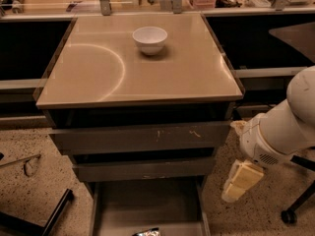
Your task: Pick redbull can from bottom drawer and place on counter
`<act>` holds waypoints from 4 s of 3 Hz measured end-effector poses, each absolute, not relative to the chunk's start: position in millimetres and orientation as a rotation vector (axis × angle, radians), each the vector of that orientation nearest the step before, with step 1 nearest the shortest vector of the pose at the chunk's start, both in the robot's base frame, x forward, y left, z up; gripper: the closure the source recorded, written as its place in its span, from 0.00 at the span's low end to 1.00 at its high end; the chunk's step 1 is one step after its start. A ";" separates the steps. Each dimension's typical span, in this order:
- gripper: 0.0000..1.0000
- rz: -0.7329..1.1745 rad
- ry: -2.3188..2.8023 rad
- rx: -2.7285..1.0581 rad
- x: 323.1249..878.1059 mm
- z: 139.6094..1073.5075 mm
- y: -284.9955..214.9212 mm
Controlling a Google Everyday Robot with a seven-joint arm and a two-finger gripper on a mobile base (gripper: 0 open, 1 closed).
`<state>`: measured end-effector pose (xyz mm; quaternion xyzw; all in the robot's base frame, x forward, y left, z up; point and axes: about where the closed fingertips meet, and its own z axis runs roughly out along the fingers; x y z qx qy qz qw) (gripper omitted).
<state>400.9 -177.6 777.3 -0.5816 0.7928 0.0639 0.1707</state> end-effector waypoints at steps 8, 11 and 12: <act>0.00 0.502 2.316 -1.428 367.0 468.4 -91.3; 0.00 0.558 2.324 -1.333 357.6 354.3 -60.7; 0.00 0.492 2.177 -1.184 402.2 322.7 -57.7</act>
Offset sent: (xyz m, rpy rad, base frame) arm -0.0060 0.0402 -0.1588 0.1928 0.0034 -0.1189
